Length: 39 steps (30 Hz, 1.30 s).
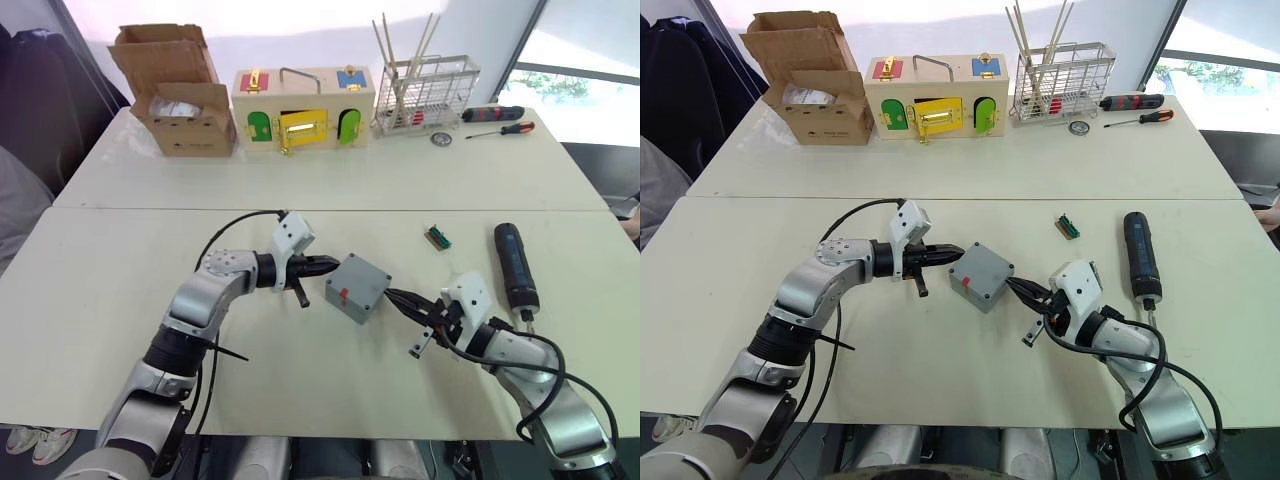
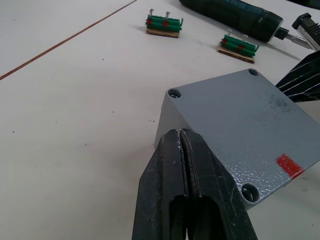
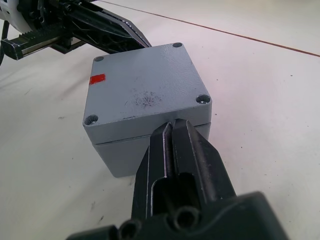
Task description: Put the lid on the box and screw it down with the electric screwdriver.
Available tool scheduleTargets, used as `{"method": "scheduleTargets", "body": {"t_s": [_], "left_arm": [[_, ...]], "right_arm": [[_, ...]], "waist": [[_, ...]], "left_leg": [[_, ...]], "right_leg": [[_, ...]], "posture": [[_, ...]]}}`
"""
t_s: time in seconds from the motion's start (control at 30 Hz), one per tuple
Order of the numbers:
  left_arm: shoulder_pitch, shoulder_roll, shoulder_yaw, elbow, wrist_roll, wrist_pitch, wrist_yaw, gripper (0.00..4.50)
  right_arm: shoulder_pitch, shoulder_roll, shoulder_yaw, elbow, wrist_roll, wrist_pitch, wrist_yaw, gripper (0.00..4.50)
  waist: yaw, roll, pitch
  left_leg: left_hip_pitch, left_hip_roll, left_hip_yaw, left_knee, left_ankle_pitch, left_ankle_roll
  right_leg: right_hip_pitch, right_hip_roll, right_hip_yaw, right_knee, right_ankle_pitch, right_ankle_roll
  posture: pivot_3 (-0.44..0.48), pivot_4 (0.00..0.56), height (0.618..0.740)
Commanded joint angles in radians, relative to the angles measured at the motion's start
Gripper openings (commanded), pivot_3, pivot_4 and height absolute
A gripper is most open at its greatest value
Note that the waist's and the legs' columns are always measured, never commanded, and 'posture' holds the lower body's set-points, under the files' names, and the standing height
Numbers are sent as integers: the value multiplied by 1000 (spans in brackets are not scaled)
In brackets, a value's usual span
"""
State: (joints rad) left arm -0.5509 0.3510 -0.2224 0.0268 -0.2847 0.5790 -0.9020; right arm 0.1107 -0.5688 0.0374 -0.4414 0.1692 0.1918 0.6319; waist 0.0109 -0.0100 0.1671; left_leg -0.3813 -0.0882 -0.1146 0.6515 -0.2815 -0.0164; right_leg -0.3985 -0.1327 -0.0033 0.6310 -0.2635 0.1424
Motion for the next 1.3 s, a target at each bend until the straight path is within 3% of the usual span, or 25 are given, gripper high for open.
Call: {"method": "scheduleTargets", "body": {"t_s": [0.03, 0.8, 1.3], "left_arm": [[1, -3, -14, -37, -7, -17, -15, 0], [20, 13, -8, -6, 12, -46, 15, 0], [91, 36, -86, -41, 59, -48, -7, 0]], "right_arm": [[-12, 11, 19, -60, 4, -7, 4, 40], [35, -12, 15, -49, -16, -16, 17, 40], [6, 1, 66, 0, -61, -16, 29, 40]], "waist": [[0, 0, 0], [1, 0, 0], [-1, 0, 0]], "left_leg": [[0, 0, 0, 0, 0, -1], [0, 0, 0, 0, 0, 0], [0, 0, 0, 0, 0, 0]], "right_leg": [[0, 0, 0, 0, 0, 0], [0, 0, 0, 0, 0, 0], [0, 0, 0, 0, 0, 0]], "posture": [[0, 150, 734], [0, 150, 734], [0, 150, 734]]}}
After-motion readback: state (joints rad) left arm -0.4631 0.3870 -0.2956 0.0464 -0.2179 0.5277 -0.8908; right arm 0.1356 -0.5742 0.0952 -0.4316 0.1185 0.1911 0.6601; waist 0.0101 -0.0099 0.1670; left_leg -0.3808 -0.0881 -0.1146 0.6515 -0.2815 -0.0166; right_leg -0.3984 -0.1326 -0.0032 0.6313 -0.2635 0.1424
